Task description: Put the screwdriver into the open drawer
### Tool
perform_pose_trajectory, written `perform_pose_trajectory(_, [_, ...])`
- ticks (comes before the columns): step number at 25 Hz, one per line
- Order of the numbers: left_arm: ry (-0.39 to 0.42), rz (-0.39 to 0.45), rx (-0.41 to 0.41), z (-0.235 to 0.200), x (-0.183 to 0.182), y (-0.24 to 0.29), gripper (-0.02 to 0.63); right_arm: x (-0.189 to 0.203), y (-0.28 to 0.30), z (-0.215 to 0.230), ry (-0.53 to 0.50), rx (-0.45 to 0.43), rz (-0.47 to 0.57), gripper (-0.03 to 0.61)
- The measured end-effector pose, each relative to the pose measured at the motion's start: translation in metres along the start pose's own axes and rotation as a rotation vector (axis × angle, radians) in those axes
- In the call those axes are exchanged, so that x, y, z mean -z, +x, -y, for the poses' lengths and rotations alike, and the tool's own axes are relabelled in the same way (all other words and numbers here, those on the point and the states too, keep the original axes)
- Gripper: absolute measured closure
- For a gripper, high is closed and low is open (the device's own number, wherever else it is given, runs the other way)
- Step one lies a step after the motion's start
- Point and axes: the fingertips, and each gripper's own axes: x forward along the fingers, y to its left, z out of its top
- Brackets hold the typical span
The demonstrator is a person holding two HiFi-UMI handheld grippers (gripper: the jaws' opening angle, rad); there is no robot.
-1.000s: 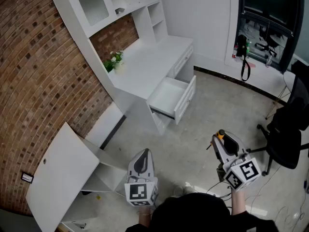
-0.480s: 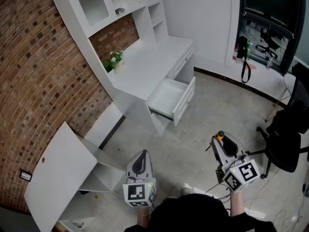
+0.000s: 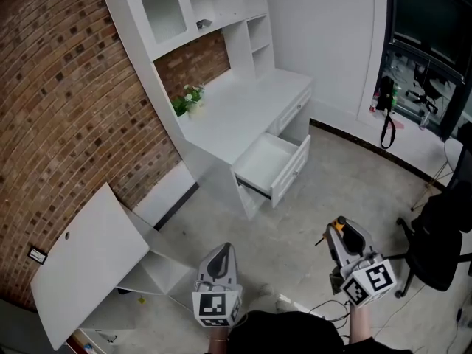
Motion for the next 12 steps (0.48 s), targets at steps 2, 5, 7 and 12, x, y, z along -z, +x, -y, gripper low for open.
perform_pose_trajectory(2, [-0.002, -0.002, -0.006, -0.002, 0.001, 0.004, 0.604, 0.001, 0.005, 0.003, -0.001, -0.005, -0.002, 0.463])
perform_pose_trajectory(5, [-0.006, -0.013, -0.013, -0.008, 0.004, 0.012, 0.604, 0.002, 0.016, 0.007, 0.002, -0.004, -0.004, 0.463])
perform_pose_trajectory(7, [-0.011, -0.02, -0.013, -0.013, 0.006, 0.019, 0.604, 0.002, 0.026, 0.011, 0.003, 0.009, -0.005, 0.463])
perform_pose_trajectory(12, [-0.043, -0.019, -0.005, -0.024, 0.008, 0.051, 0.604, 0.006, 0.053, 0.022, 0.011, 0.02, -0.014, 0.463])
